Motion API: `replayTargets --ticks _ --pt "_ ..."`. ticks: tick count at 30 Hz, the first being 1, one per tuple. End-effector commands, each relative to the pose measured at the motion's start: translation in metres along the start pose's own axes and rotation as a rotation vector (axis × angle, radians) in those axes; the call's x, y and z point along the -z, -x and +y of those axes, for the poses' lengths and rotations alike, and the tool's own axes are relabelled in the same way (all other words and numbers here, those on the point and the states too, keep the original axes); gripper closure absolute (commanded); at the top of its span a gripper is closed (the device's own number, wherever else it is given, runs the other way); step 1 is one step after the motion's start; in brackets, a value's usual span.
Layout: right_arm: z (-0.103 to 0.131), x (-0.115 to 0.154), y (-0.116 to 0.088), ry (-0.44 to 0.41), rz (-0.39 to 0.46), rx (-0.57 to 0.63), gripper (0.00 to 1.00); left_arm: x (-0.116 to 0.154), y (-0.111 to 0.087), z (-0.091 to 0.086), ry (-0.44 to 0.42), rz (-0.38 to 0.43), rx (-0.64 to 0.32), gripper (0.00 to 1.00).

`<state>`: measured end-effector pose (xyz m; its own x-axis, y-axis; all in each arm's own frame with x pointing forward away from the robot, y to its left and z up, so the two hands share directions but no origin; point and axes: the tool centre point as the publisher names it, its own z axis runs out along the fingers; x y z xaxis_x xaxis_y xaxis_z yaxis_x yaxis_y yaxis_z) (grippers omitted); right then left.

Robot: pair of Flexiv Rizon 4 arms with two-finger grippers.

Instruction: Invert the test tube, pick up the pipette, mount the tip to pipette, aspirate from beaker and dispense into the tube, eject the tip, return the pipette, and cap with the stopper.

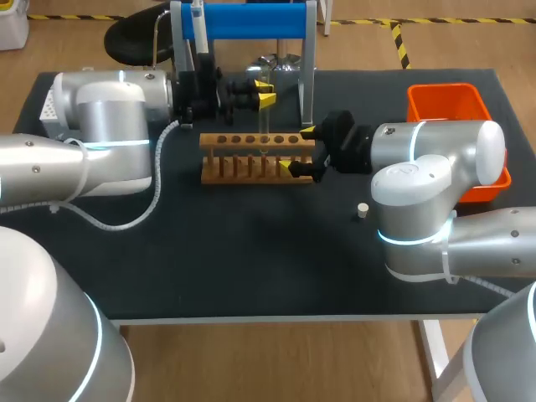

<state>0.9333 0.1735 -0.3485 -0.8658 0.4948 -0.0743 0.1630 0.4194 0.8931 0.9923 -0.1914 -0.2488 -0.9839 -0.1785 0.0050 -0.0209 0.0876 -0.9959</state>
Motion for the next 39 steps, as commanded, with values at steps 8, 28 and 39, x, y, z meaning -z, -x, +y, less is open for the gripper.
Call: replayTargets --ticks 8,28,39 --pt "0.0 -0.001 0.0 0.0 -0.002 0.0 0.0 0.003 0.001 0.01 -0.016 0.008 -0.018 1.0" --pt "0.0 -0.001 0.0 0.0 -0.002 0.0 0.0 -0.001 0.004 0.018 -0.011 0.038 -0.005 1.0" --pt "0.0 -0.001 0.0 0.0 -0.002 0.0 0.0 -0.005 0.001 0.023 -0.018 0.057 -0.013 1.0"
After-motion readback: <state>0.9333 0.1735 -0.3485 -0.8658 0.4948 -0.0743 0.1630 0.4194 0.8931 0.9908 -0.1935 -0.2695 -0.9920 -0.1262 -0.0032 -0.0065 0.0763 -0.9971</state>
